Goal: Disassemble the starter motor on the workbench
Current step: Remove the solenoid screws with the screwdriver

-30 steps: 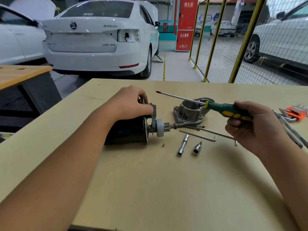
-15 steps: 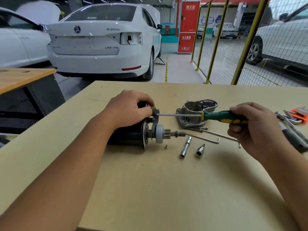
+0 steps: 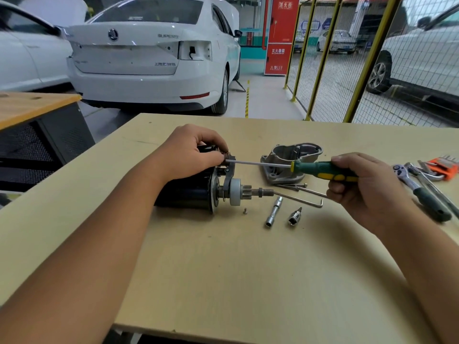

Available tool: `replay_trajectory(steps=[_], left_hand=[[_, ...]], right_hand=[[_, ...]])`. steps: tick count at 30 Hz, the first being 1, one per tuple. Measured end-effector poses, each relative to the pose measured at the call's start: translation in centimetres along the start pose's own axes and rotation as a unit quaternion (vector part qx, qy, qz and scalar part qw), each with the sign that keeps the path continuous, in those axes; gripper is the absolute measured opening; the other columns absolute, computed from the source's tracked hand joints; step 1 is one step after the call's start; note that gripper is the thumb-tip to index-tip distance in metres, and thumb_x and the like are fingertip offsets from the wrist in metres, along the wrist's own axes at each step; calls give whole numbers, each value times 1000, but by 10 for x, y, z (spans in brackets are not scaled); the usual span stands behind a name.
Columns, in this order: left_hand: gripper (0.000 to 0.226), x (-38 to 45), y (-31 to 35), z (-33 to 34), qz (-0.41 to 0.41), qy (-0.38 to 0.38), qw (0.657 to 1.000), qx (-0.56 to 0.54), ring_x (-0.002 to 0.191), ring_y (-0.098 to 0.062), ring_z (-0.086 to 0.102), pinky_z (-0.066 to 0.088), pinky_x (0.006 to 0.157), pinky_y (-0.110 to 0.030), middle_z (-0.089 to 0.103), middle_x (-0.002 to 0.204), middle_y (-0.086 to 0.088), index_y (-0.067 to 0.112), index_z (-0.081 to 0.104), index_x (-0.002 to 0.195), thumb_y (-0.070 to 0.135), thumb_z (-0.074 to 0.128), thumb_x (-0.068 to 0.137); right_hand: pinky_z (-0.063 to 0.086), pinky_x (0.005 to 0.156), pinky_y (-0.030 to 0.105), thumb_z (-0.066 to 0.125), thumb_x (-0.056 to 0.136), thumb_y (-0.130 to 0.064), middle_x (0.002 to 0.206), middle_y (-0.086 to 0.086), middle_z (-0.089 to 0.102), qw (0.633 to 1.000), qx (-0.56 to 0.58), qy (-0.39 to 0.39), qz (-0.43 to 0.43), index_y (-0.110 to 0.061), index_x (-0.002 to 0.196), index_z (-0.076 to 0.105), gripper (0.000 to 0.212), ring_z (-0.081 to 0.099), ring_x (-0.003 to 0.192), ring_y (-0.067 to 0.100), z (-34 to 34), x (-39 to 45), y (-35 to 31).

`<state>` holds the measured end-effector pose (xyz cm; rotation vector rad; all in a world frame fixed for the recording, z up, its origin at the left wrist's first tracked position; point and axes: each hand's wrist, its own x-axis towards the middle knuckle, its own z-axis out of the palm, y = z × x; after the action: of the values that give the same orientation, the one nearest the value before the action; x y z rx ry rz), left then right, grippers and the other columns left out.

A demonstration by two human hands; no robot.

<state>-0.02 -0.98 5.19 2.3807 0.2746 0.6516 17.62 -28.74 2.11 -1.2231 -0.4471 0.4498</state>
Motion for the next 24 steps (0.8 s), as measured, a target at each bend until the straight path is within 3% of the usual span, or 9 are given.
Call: replay_trajectory(steps=[4,9,17,24], left_hand=[[21,1,0,-1,-5,-5,1000,-7,77,-7,67,54,75,-20,75,82,13,29,80,86,9,75,85],[14,1,2,0,-17,-3,1000,-16,82,-12,70,56,79,-25,75,83,14,32,80,84,27,71,74],[15,2,-1,-1,-26,-7,999,-43,86,-19,72,57,83,-32,77,85,7,29,81,86,26,72,75],[19,0,-2,-3,-28,-13,998,-45,82,-8,70,51,78,-24,77,84,10,30,82,88,11,76,86]], right_hand=[[42,50,30,65,84,-8,67,8,60,1000,-8,-15,-7,-12,73,63,12,44,48,19,-1,0,-1],[39,47,29,61,85,-2,67,8,60,1000,-14,-8,-24,-10,72,61,15,41,45,20,1,-1,0],[41,50,31,69,76,-11,67,8,60,1000,1,4,-11,-12,70,63,8,42,47,20,-1,1,1],[40,50,31,69,76,-11,68,9,58,1000,23,9,5,-12,71,62,8,42,47,20,0,0,5]])
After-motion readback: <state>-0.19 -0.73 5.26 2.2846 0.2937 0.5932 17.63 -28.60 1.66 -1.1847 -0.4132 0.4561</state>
